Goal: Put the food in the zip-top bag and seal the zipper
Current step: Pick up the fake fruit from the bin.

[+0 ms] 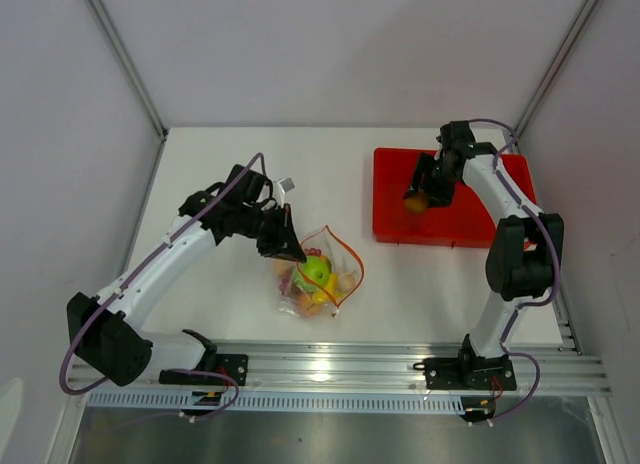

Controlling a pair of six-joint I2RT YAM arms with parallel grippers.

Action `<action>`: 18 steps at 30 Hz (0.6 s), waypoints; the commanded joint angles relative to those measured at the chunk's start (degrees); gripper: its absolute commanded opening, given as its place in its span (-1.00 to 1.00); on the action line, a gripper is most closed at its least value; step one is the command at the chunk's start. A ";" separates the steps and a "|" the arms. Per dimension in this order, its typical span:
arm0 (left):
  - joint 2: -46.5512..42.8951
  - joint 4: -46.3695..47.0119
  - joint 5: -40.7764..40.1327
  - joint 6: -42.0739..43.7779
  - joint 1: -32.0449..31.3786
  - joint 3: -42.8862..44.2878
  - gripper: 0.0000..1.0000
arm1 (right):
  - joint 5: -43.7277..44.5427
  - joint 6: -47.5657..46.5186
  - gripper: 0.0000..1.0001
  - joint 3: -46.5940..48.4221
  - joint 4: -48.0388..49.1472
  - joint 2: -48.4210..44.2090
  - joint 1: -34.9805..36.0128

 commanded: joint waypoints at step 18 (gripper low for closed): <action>8.08 0.07 7.74 -4.66 0.54 12.18 -0.99 | -24.19 -10.40 -0.89 -9.37 11.75 -24.31 16.41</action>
